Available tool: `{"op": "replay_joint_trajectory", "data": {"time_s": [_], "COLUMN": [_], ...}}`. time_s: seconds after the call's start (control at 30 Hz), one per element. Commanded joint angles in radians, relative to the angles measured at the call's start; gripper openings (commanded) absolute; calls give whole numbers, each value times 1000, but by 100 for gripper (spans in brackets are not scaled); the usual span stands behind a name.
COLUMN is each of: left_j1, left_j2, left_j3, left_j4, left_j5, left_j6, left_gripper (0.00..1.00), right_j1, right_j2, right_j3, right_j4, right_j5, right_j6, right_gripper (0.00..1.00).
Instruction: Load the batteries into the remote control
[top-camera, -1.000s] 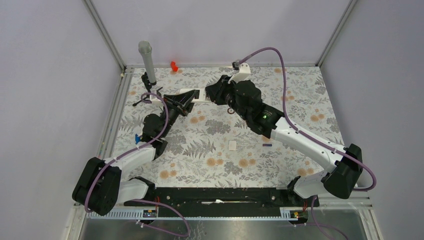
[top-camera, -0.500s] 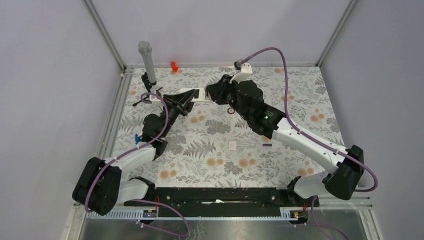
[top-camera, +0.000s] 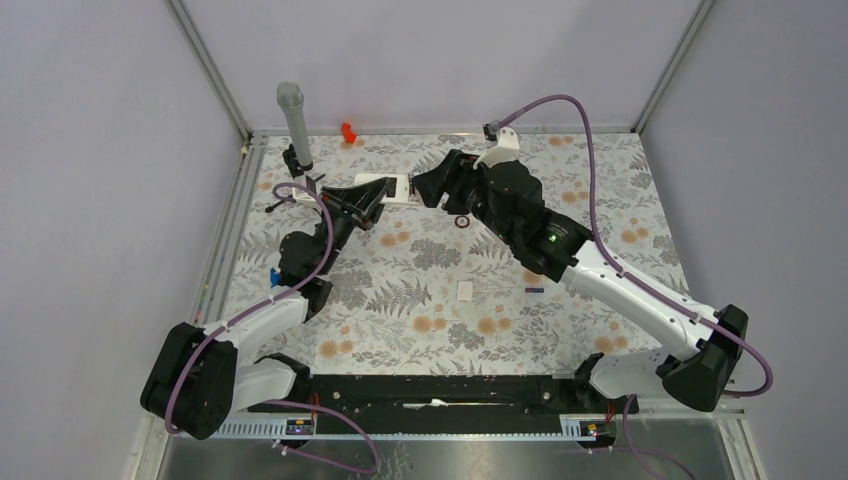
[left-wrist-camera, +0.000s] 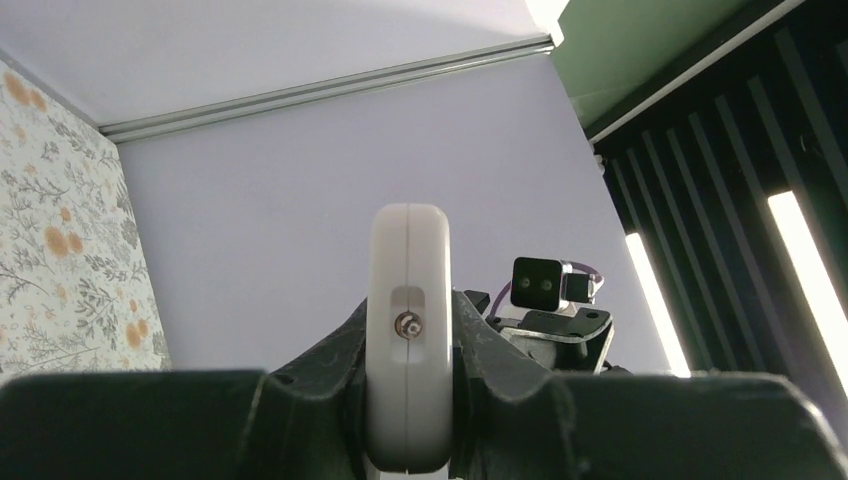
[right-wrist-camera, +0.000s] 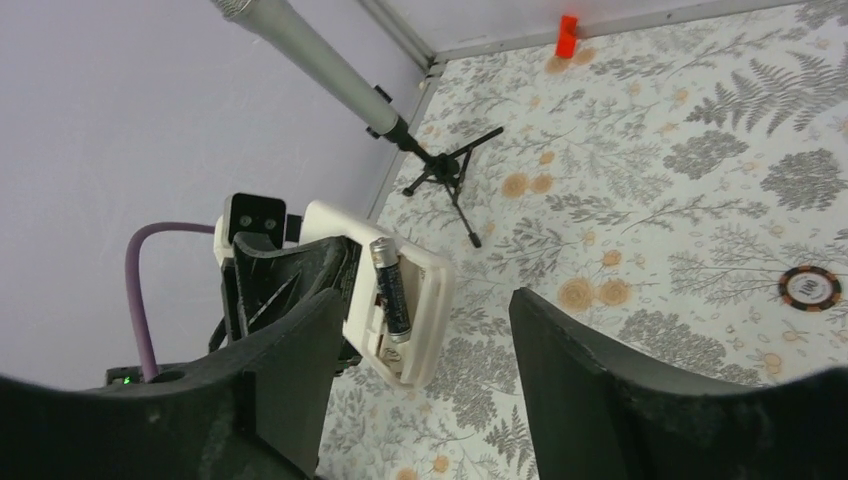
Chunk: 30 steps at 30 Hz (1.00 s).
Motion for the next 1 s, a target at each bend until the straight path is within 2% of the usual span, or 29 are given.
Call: {"op": "replay_joint_trajectory", "data": {"time_s": [0.0, 0.13, 0.3, 0.47, 0.6, 0.97], "left_j1": [-1, -1, 1, -1, -1, -1], "left_j2": [-17, -4, 8, 7, 19, 45], "left_j3": [24, 19, 22, 14, 8, -4], "left_j4": [124, 171, 226, 242, 276, 312], "left_j5": [52, 73, 100, 95, 90, 48], "left_j6": [75, 78, 49, 31, 4, -73], "left_gripper": [0, 0, 0, 0, 0, 0], "right_j1": [-4, -4, -4, -6, -6, -6], "right_j2": [-21, 10, 22, 22, 19, -5], "right_j3": [20, 10, 15, 9, -10, -70], "right_j4": [8, 79, 84, 103, 136, 207], "right_j5": [-91, -179, -170, -168, -176, -162], "right_j6": [88, 102, 101, 109, 118, 149], "right_gripper": [73, 79, 79, 69, 50, 45]}}
